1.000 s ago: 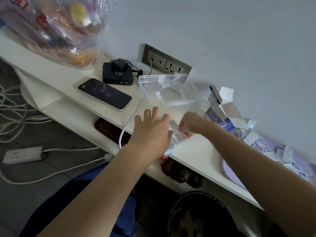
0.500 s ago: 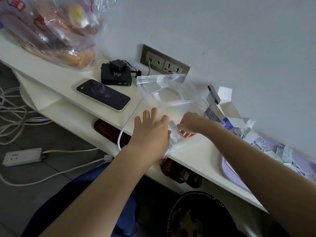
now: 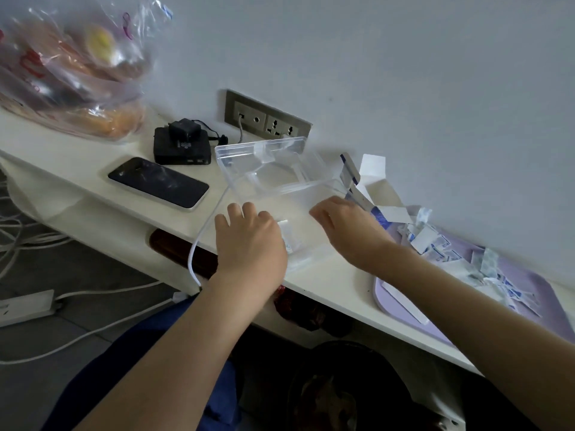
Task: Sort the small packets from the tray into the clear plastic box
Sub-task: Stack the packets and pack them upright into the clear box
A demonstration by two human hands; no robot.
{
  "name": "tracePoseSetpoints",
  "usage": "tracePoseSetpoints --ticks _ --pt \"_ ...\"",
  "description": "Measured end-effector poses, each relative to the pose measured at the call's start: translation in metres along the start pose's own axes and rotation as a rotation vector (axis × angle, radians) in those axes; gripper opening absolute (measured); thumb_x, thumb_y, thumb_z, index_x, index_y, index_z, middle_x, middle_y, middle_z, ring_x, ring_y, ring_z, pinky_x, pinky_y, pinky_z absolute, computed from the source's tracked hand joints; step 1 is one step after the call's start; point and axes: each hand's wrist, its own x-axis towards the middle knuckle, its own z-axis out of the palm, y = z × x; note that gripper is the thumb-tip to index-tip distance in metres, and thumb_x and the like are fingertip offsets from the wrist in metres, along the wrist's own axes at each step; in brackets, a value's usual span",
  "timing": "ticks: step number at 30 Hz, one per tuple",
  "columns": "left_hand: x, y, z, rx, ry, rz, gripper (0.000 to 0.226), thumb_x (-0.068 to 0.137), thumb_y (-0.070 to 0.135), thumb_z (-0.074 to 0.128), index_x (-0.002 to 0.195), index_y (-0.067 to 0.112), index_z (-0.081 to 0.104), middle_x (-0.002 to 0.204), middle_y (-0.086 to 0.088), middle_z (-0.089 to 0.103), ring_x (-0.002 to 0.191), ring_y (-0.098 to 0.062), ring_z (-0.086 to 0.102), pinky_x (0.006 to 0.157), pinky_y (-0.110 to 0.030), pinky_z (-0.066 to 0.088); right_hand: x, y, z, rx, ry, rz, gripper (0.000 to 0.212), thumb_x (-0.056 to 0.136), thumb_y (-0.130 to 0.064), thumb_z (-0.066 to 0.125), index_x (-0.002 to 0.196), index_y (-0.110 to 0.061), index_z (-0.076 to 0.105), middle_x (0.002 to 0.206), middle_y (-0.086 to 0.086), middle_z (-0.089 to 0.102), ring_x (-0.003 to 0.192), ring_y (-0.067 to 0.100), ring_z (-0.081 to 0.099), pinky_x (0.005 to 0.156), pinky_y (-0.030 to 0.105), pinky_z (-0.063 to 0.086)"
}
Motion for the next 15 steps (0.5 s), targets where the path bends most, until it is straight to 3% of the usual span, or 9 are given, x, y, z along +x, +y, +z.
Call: tracePoseSetpoints --ticks 3,5,8,11,15 --pt "-0.006 0.016 0.000 0.043 0.030 0.016 0.018 0.096 0.024 0.038 0.104 0.014 0.051 0.119 -0.006 0.045 0.116 -0.027 0.037 0.096 -0.036 0.029 -0.031 0.022 0.003 0.018 0.221 -0.110 0.027 0.096 -0.020 0.041 0.097 -0.009 0.066 0.101 0.005 0.063 0.094 0.023 0.057 0.080 0.026 0.039" --pt "-0.009 0.029 0.003 0.042 0.056 0.062 0.022 0.096 0.026 0.037 0.109 0.014 0.050 0.118 -0.005 0.046 0.115 -0.026 0.039 0.095 -0.035 0.029 -0.053 0.036 0.002 -0.006 0.256 -0.125 0.031 0.092 -0.024 0.039 0.098 -0.010 0.066 0.100 0.004 0.063 0.092 0.019 0.055 0.081 0.022 0.039" --pt "-0.014 0.055 0.008 0.013 0.090 0.152 0.024 0.097 0.027 0.035 0.111 0.014 0.049 0.115 -0.004 0.051 0.113 -0.026 0.042 0.093 -0.036 0.031 -0.085 0.057 0.002 -0.051 0.223 -0.141 0.031 0.091 -0.023 0.039 0.097 -0.010 0.067 0.095 0.005 0.064 0.083 0.024 0.062 0.074 0.032 0.050" --pt "-0.018 0.081 0.016 0.031 0.048 0.215 0.024 0.097 0.024 0.035 0.114 0.013 0.048 0.119 -0.007 0.048 0.115 -0.027 0.041 0.094 -0.037 0.030 -0.106 0.088 0.008 -0.101 0.150 -0.096 0.026 0.090 -0.020 0.043 0.095 -0.012 0.068 0.092 0.005 0.064 0.078 0.026 0.063 0.067 0.032 0.052" --pt "-0.023 0.113 0.030 0.074 0.027 0.309 0.024 0.096 0.025 0.040 0.116 0.014 0.047 0.124 -0.008 0.042 0.118 -0.029 0.037 0.097 -0.038 0.029 -0.133 0.130 0.018 -0.094 0.088 0.132 0.027 0.087 -0.023 0.055 0.110 -0.011 0.064 0.106 0.009 0.062 0.091 0.032 0.063 0.078 0.041 0.054"
